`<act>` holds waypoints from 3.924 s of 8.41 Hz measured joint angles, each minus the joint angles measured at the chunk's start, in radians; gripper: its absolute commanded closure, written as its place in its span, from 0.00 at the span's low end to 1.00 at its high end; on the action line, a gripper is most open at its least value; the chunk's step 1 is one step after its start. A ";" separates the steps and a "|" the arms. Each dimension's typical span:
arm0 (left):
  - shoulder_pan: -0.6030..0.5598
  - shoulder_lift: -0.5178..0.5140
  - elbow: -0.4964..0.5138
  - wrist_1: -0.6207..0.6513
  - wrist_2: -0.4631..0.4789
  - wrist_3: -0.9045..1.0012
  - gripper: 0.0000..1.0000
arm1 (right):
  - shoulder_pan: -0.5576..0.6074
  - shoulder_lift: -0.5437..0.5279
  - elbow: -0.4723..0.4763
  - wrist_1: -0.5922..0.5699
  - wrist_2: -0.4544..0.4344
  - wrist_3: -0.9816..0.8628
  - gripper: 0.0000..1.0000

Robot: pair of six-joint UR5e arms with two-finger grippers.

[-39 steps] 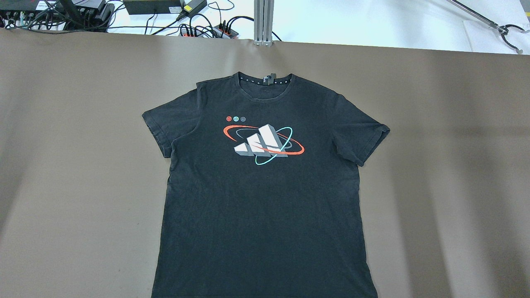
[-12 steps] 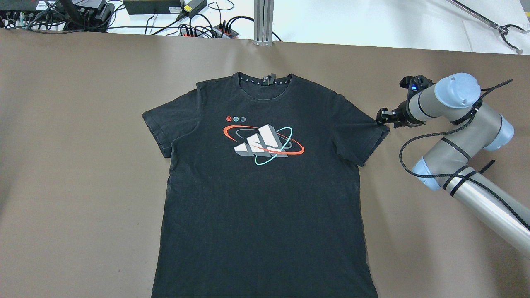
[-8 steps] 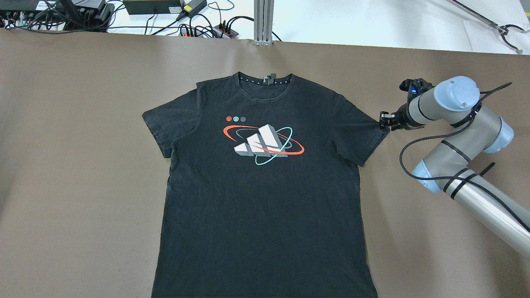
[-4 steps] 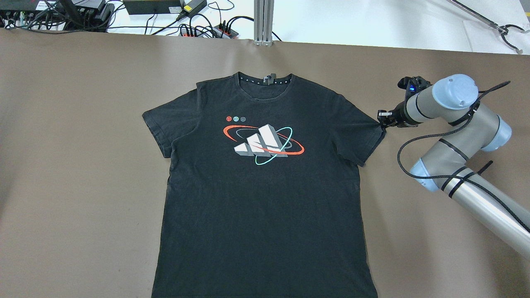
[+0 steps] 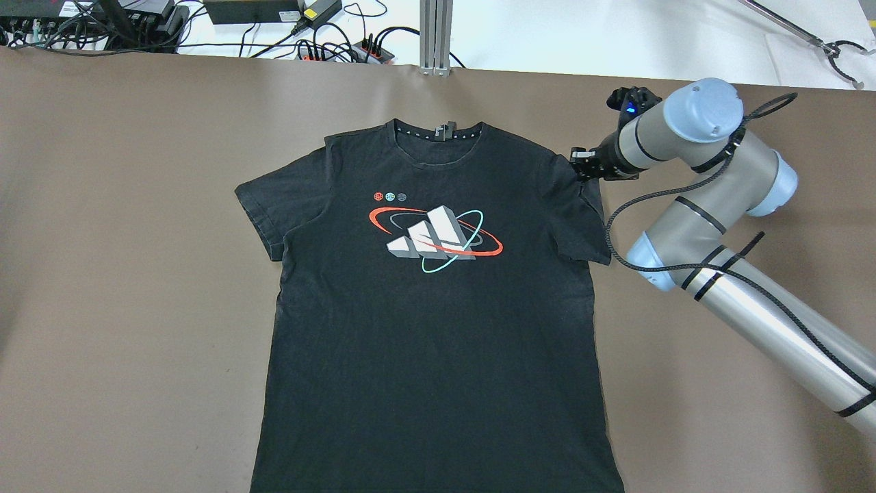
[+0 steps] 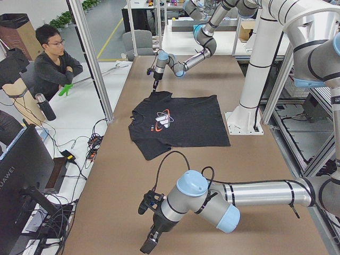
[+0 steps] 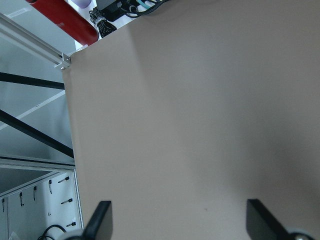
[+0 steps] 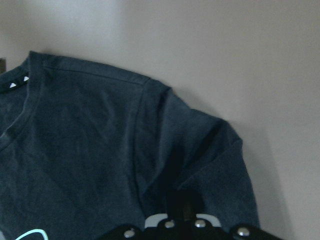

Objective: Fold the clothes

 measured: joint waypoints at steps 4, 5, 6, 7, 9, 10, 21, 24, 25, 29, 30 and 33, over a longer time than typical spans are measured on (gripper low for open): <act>0.000 0.000 0.003 0.000 0.002 0.000 0.06 | -0.106 0.077 -0.006 -0.026 -0.090 0.113 1.00; 0.000 0.000 0.004 0.000 0.001 0.000 0.06 | -0.118 0.081 -0.009 -0.030 -0.111 0.119 1.00; 0.000 0.000 0.004 0.000 0.000 0.000 0.06 | -0.125 0.083 -0.014 -0.032 -0.122 0.121 1.00; 0.000 0.000 0.004 -0.001 -0.001 0.000 0.06 | -0.131 0.085 -0.022 -0.033 -0.133 0.123 1.00; 0.000 0.000 0.005 -0.001 -0.002 0.000 0.06 | -0.155 0.095 -0.030 -0.033 -0.175 0.161 1.00; 0.000 0.000 0.005 -0.001 -0.002 0.000 0.06 | -0.164 0.100 -0.032 -0.033 -0.189 0.182 1.00; 0.027 -0.001 -0.001 -0.004 -0.001 -0.045 0.06 | -0.207 -0.095 0.186 -0.030 -0.258 0.225 0.05; 0.028 -0.004 -0.002 -0.003 0.005 -0.045 0.06 | -0.271 -0.189 0.270 -0.017 -0.258 0.260 0.05; 0.028 -0.007 -0.002 -0.002 0.005 -0.045 0.06 | -0.279 -0.223 0.302 -0.018 -0.256 0.272 0.05; 0.142 -0.102 0.033 0.005 -0.016 -0.258 0.22 | -0.301 -0.280 0.513 -0.205 -0.249 0.293 0.05; 0.217 -0.175 0.080 0.006 -0.026 -0.376 0.29 | -0.294 -0.272 0.523 -0.222 -0.251 0.286 0.05; 0.369 -0.400 0.273 0.005 -0.146 -0.644 0.50 | -0.263 -0.247 0.526 -0.234 -0.252 0.273 0.05</act>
